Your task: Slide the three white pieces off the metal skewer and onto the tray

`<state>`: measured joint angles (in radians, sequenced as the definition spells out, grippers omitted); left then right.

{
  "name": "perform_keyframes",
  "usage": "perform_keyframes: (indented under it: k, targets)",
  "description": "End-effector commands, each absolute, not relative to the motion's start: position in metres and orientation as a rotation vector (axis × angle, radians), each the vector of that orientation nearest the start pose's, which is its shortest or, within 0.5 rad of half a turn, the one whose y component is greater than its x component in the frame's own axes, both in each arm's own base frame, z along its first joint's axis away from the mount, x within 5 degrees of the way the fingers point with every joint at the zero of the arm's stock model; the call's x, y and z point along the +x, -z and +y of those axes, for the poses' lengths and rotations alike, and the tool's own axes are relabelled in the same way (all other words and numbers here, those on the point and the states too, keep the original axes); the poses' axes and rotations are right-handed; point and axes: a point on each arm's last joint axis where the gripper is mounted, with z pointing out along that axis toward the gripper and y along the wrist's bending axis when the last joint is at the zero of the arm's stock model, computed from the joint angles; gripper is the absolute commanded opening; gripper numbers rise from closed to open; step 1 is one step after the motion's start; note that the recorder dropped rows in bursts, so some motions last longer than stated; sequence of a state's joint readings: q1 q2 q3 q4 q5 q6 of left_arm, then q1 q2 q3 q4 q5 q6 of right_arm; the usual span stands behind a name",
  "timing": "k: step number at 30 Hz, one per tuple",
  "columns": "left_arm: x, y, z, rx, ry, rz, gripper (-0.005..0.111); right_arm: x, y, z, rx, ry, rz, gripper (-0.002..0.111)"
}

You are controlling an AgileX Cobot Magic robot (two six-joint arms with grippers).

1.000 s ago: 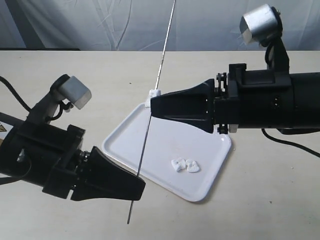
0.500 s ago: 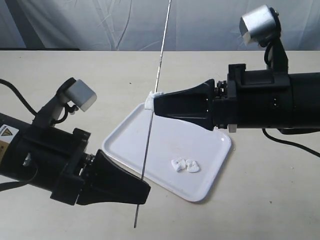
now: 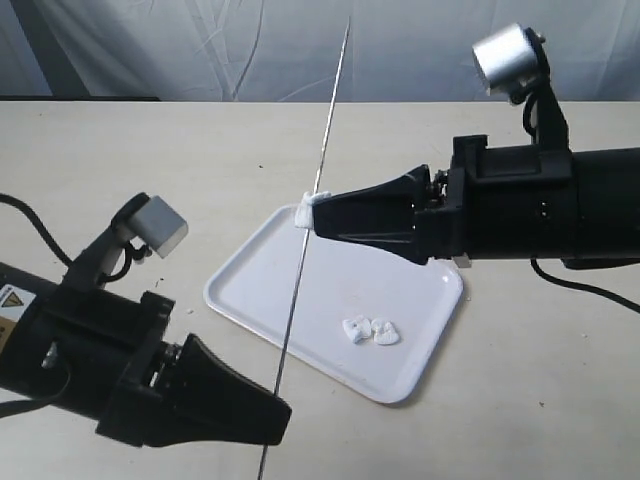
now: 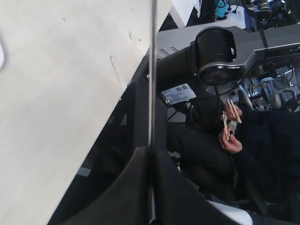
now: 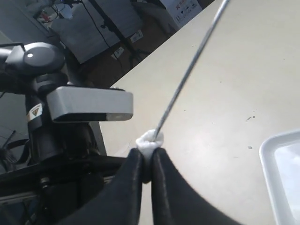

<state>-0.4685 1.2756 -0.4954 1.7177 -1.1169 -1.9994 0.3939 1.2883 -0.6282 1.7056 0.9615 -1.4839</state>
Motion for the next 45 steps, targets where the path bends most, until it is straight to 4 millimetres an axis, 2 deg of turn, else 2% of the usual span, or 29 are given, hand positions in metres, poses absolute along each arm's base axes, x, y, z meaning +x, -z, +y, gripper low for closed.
perform_keyframes:
  k: [1,10,22,27,31,33,38,45]
  targets:
    - [0.113,-0.216,-0.151,0.951,1.645,2.319,0.000,0.193,-0.283,0.157,-0.699,-1.348,1.842,-0.001]
    - [0.096,-0.213,-0.143,0.964,1.661,2.308,0.000,0.209,-0.302,0.158,-0.651,-1.247,1.813,-0.001]
    - [0.071,-0.203,-0.130,0.959,1.669,2.324,0.000,0.224,-0.309,0.153,-0.555,-1.110,1.838,-0.001]
    - [0.071,-0.200,-0.129,0.923,1.641,2.360,0.000,0.229,-0.318,0.153,-0.540,-1.080,1.814,-0.001]
    - [0.080,-0.194,-0.128,0.789,1.523,2.436,0.000,0.233,-0.318,0.151,-0.493,-1.038,1.836,-0.001]
    - [0.087,-0.190,-0.126,0.684,1.439,2.482,0.000,0.234,-0.312,0.148,-0.480,-0.995,1.897,-0.001]
    - [0.107,-0.186,-0.122,0.560,1.191,2.474,0.000,0.229,-0.286,0.145,-0.466,-0.963,2.052,-0.001]
    - [0.147,-0.213,-0.130,0.532,1.010,2.335,0.000,0.234,-0.239,0.151,-0.401,-1.044,2.256,-0.001]
